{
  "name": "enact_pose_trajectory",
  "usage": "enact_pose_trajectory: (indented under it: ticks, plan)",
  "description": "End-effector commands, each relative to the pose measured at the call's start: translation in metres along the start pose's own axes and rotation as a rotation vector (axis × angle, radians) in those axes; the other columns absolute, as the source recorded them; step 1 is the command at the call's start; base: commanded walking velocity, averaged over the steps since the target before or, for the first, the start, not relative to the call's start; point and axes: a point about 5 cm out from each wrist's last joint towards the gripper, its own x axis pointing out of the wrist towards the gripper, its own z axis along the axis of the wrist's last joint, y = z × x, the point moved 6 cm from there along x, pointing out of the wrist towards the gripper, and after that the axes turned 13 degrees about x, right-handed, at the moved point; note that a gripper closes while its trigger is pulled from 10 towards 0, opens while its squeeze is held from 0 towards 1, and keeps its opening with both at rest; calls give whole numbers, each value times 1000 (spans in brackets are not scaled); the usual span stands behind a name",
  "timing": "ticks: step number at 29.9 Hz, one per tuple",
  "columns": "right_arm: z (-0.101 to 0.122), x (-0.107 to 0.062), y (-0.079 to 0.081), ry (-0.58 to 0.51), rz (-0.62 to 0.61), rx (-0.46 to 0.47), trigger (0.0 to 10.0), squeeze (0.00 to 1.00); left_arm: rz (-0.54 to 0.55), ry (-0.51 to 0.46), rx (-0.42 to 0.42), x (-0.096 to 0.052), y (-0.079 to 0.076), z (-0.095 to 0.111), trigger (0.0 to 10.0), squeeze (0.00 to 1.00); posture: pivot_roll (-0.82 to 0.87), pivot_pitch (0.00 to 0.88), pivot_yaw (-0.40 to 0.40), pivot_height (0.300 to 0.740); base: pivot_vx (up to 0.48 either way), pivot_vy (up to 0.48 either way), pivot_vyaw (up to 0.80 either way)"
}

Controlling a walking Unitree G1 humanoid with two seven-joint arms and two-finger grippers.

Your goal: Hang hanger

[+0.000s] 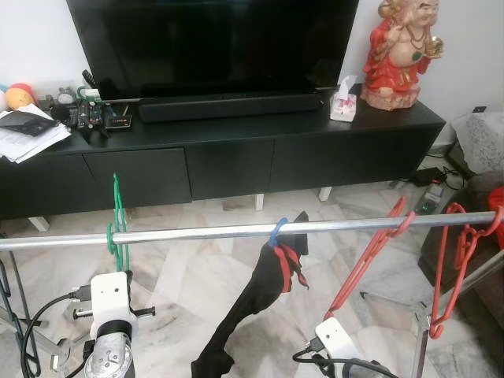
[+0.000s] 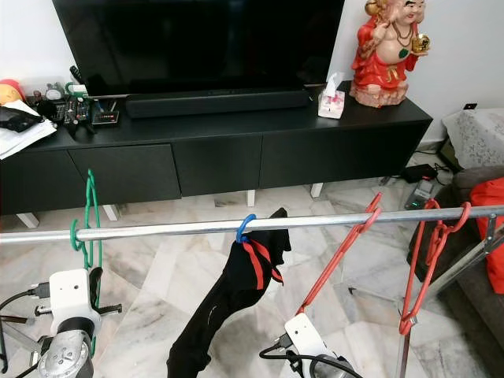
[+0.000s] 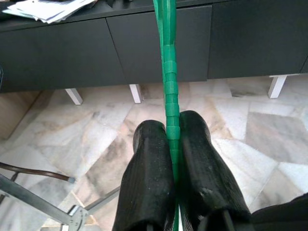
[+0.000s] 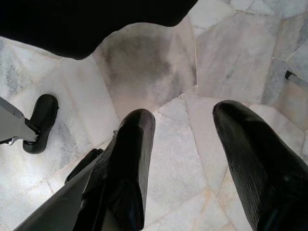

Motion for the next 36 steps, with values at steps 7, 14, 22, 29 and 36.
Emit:
enact_pose_trajectory:
  ticks: [7, 14, 22, 29, 36]
  plan:
    - [2, 0, -1, -4, -5, 4, 10000, 0, -37, 51, 34, -2, -9, -11, 10000, 0, -85, 0, -33, 740, 0, 0, 0]
    - [1, 0, -3, -3, -7, 0, 10000, 0, -15, 21, 12, -3, -5, -4, 10000, 459, -83, 0, -37, 740, 0, 0, 0]
    - [2, 0, -3, -2, -7, -2, 10000, 0, 1, -24, -4, -6, -1, 5, 10000, 1000, -82, 0, -38, 740, 0, 0, 0]
    - [2, 0, -2, -4, -6, 0, 10000, 0, 5, -87, -22, -14, 2, 19, 10000, 1000, -83, 0, -38, 740, 0, 0, 0]
    - [2, 0, -2, -4, -6, 0, 10000, 0, 17, -120, -37, -20, 6, 26, 10000, 1000, -81, 0, -38, 740, 0, 0, 0]
